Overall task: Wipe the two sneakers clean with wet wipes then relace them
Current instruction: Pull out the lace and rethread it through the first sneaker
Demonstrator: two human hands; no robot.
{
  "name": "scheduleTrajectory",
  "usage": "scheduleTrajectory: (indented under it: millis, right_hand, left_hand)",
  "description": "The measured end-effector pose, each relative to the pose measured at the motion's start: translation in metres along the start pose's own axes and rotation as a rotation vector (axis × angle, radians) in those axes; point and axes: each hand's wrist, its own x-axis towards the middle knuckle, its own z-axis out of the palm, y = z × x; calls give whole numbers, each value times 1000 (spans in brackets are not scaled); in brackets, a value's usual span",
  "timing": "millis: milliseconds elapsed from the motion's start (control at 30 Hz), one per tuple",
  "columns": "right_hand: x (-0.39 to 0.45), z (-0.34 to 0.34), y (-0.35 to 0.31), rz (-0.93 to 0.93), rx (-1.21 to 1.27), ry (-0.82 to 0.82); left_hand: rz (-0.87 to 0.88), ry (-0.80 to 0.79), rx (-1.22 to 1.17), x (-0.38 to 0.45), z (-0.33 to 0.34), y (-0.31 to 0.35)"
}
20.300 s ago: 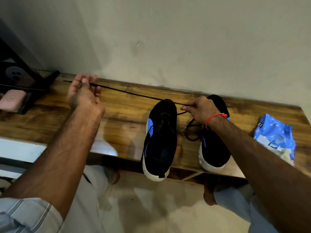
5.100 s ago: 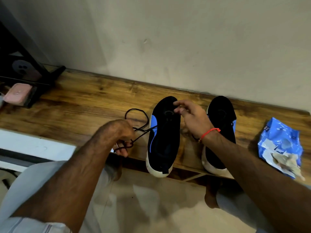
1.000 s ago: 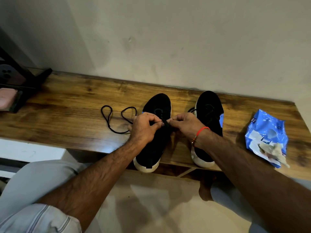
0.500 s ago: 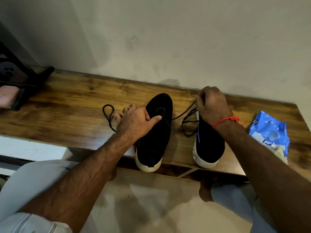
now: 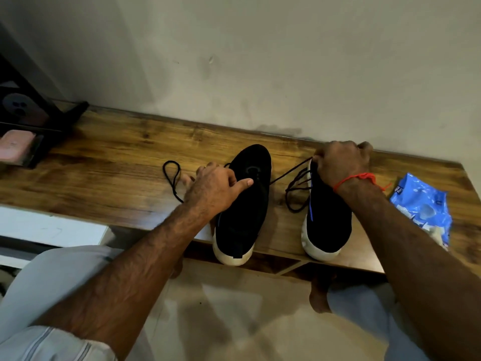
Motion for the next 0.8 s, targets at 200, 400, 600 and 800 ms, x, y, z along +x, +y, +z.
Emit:
scheduleTrajectory:
  millis: [200,400,600,800]
  right_hand:
    - [-38,8,-56,-493,91,-189]
    - [-6,9,-9,-56,-73,-184]
    - [-32,9,-47,-395,219,-218]
    - [-23,12,-37,-328,-7,-214]
  left_hand:
    - [4,-4,-14,2,4,-1]
    - [-10,13,-3,-1,0,-1]
    - [-25,11,-30,3,3,-1]
    - [-35,59,-25,4,2,-6]
